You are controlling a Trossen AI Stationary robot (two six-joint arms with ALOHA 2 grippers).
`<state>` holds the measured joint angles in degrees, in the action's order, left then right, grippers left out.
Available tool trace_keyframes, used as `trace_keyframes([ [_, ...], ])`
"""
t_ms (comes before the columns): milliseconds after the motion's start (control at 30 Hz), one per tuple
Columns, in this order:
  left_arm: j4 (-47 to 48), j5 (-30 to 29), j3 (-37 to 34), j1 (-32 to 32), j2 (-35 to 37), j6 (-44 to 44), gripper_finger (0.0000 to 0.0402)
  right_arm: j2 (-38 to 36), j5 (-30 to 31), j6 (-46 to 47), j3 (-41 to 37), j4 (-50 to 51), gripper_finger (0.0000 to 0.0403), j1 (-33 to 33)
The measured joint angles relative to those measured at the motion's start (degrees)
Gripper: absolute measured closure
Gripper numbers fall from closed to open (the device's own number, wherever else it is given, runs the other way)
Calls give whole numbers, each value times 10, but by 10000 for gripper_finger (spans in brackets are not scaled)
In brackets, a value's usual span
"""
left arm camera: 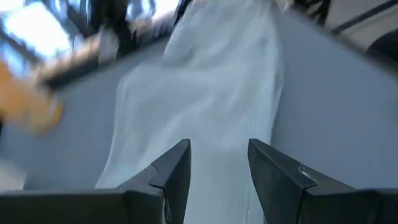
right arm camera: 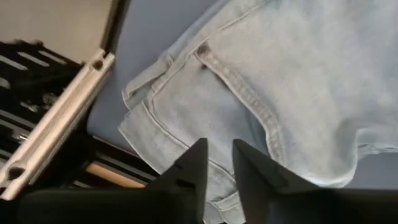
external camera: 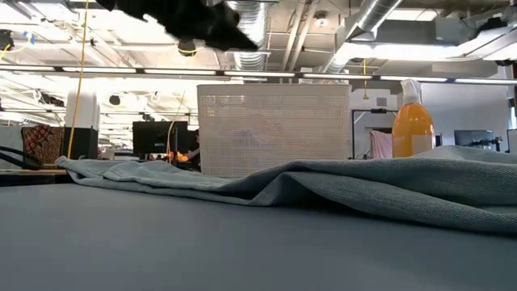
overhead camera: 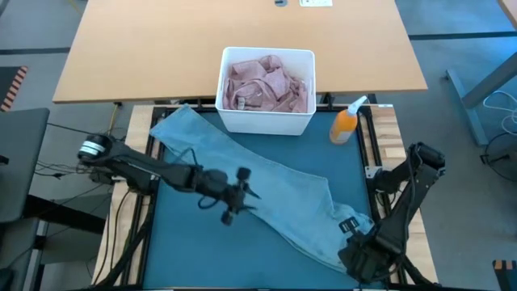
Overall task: Fold Laundry from Bin
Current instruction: Fold the blue pants
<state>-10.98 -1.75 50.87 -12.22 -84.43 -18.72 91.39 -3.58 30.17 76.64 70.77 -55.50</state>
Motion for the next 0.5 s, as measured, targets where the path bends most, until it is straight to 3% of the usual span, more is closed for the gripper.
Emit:
trace_keyframes([
  [100,-71,11,15,-33,-58,-17,235,16,-9,8,0,0,255,-4],
  [233,-49,11,80,-61,-142,-23,222,33,-11,42,0,2,203,-4],
  [367,58,-37,153,-76,-210,-40,222,39,-23,67,0,1,170,-4],
  [500,195,-108,216,-79,-254,-22,223,39,-26,96,0,-1,164,-8],
])
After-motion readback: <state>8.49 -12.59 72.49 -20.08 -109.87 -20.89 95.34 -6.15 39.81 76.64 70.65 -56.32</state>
